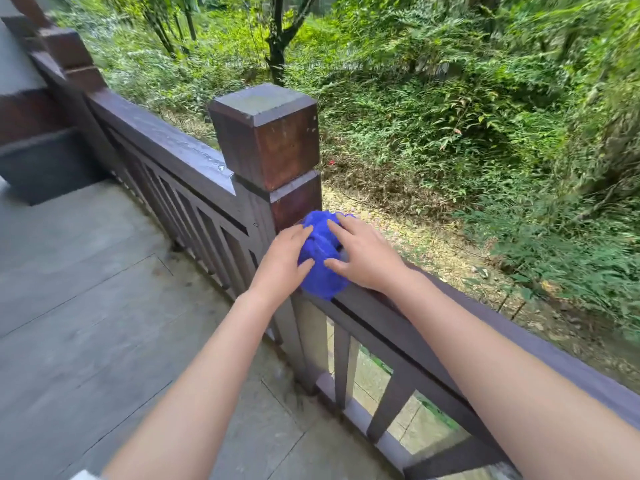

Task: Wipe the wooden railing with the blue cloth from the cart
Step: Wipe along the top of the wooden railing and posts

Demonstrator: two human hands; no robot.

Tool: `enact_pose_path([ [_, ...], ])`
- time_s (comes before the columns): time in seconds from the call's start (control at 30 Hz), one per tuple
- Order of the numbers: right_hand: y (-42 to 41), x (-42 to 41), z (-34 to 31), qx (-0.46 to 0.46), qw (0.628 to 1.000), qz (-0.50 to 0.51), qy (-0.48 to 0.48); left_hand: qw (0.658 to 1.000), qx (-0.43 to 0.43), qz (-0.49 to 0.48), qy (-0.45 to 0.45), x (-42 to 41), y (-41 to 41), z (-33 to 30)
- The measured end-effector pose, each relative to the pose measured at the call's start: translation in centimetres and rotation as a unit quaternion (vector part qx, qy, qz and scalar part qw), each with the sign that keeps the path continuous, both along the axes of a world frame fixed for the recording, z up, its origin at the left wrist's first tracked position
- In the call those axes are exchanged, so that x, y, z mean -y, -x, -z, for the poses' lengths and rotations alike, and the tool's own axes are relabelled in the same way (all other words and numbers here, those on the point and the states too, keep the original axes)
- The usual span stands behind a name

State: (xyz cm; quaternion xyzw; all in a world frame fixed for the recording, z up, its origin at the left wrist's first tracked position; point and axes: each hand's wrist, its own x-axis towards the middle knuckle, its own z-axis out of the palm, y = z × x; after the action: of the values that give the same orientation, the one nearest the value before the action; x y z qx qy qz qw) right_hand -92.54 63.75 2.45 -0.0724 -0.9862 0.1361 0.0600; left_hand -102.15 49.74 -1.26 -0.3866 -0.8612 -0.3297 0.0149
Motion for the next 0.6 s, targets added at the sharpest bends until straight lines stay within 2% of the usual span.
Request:
enact_pose_path([
  [0.07,1.0,0.2,0.2,0.033,0.999,-0.009,-0.016,0.999,0.001,0.015,0.046,0.2,0.6,0.0],
  [0.13,1.3,0.4,0.5,0.021,0.999,-0.007,-0.025,0.997,-0.009,0.018,0.070,0.2,0.8,0.0],
  [0.3,0.7,0.9,1.0,-0.021,0.999,0.013,-0.026,0.997,-0.070,-0.010,0.002,0.0,-0.8,-0.1],
  [0.4,0.3,1.2,0.9,-0.027,0.999,0.006,-0.036,0.995,-0.096,-0.008,0.000,0.9,-1.3,-0.2],
  [0.5,0.0,2.0,1.0,-0.061,0.997,0.007,-0.041,0.996,-0.086,0.002,0.009,2.1,-1.8,-0.8],
  [0.6,-0.3,3.2,1.2,-0.078,0.996,-0.008,-0.053,0.999,-0.035,0.005,0.013,3.9,-2.3,-1.4],
])
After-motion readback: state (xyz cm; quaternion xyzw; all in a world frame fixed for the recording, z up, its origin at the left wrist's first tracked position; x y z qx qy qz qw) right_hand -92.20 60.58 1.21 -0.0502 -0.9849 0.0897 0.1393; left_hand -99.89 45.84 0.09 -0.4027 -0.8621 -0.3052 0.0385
